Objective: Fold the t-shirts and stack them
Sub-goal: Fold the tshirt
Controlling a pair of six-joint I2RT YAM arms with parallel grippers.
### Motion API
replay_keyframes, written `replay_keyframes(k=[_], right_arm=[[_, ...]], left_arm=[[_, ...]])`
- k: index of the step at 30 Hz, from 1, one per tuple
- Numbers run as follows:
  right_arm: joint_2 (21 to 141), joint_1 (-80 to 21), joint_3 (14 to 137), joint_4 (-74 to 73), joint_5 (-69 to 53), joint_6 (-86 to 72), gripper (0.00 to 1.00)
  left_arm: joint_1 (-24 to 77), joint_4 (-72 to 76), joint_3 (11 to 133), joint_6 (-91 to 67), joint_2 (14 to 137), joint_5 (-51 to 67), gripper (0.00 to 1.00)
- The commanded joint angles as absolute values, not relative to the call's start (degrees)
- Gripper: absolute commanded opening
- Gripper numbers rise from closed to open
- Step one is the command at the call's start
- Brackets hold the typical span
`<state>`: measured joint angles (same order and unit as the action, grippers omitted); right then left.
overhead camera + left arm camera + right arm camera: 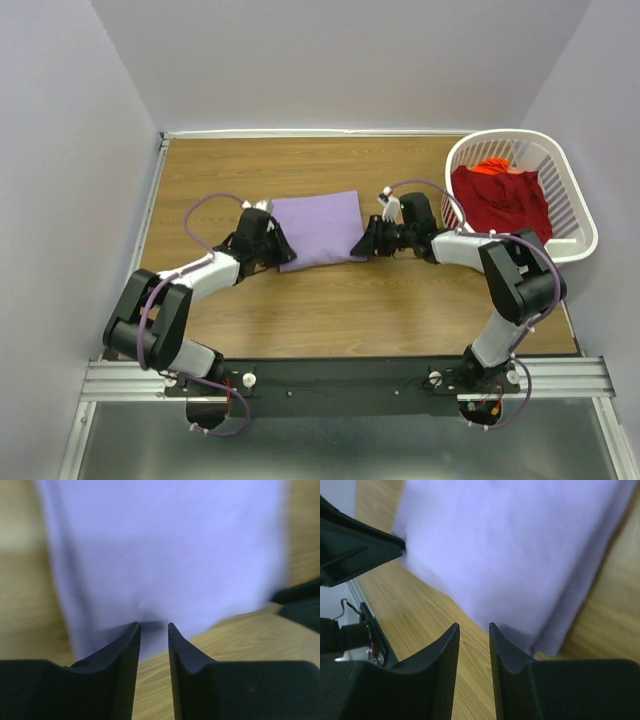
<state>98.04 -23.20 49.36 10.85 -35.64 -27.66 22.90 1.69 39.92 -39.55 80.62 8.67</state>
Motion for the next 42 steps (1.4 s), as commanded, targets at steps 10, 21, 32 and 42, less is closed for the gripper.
replay_keyframes(k=[10, 21, 32, 42], right_arm=[[94.8, -20.7, 44.1, 14.2, -38.7, -28.6, 0.38], [103.3, -34.1, 53.8, 36.7, -45.3, -49.0, 0.48], [128.9, -36.2, 56.9, 52.2, -40.0, -56.2, 0.50], [109.1, -36.2, 59.8, 25.8, -32.6, -40.9, 0.54]], left_arm=[[20.2, -2.3, 33.1, -43.1, 75.0, 2.6, 0.39], [20.1, -9.3, 34.6, -37.6, 47.6, -15.0, 0.72], [20.2, -10.0, 34.3, -37.4, 46.2, -14.9, 0.75], [20.2, -11.7, 38.8, -35.1, 61.1, -9.5, 0.75]])
